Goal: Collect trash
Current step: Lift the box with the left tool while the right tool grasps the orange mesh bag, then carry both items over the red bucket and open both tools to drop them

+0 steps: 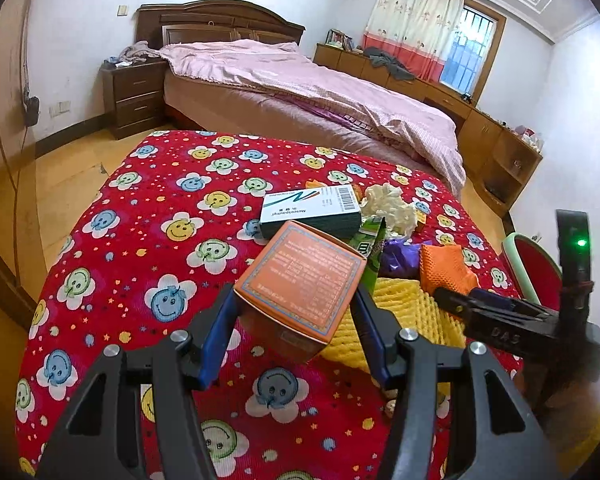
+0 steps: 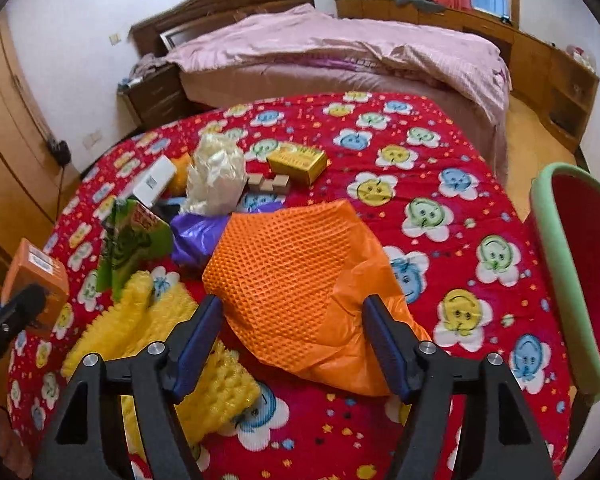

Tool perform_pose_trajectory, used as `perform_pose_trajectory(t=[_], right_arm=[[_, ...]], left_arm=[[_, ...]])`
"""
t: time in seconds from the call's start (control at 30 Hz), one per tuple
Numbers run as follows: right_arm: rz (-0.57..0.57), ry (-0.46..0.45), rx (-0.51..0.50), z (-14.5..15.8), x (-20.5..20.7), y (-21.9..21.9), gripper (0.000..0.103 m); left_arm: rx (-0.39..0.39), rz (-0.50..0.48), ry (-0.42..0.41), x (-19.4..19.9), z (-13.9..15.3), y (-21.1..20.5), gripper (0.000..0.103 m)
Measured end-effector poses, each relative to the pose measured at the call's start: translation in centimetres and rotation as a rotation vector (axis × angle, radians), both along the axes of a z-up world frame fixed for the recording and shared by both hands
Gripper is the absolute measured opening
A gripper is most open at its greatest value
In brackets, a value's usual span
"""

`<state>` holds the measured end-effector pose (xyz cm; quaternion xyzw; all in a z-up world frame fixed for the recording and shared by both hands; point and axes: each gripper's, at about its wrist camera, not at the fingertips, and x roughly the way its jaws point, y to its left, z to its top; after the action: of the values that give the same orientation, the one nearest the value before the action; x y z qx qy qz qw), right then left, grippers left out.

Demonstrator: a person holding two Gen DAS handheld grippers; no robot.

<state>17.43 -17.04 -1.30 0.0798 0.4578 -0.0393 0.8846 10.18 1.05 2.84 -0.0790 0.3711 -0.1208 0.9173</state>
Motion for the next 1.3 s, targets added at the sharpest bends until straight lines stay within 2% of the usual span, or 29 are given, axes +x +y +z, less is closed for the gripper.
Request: perform_pose_trajectory(t=[0.07,0.1,0.13,0.17,0.2,0.3,0.47,0.77,1.07,1.3], right_arm=[[-0.028,-0.013,0.022,-0.1,0.0,-0.4,0.071],[-0.038,-0.020,0.032,0.0,-0.1,-0.6,0.058],[-0.044,-0.021,0.042,0.0,-0.3,-0.9,0.051],[-0.045,-0.022,0.051,0.1,-0.4,-1.2,0.036],[-0.043,-0.020,0.062,0.1,-0.5,-1.5,0.026],[-0.047,-0.026,0.090,0.4,-1.3,-2.0,0.016],[-0.059,-0.084,0.094,2.4,-3.7,-2.8,0.011],[-0.125,-0.184,0.123,6.4,-8.6,-5.9,0.011],[-0.243,-0.257,0.107,8.3,-12.9,-11.8,0.011],[-0.334,-0.280,0.128,7.5,-14.8,-17.3,0.011]], left_arm=[[-0.001,0.001,0.001,0.0,0.0,0.0,0.058],[-0.002,0.001,0.000,0.0,0.0,0.1,0.058],[-0.002,0.001,-0.004,0.0,0.1,0.1,0.058],[-0.002,0.001,-0.006,-0.1,0.2,0.2,0.058],[-0.002,0.000,-0.010,-0.2,0.3,0.1,0.058],[-0.006,-0.010,-0.018,-0.5,0.8,-0.1,0.058],[-0.002,-0.042,-0.043,-1.5,2.2,-1.0,0.058],[-0.013,-0.130,-0.060,-2.6,4.2,-4.5,0.058],[-0.037,-0.267,-0.035,-2.5,4.9,-11.4,0.058],[0.017,-0.357,-0.019,-1.2,4.4,-17.9,0.058]])
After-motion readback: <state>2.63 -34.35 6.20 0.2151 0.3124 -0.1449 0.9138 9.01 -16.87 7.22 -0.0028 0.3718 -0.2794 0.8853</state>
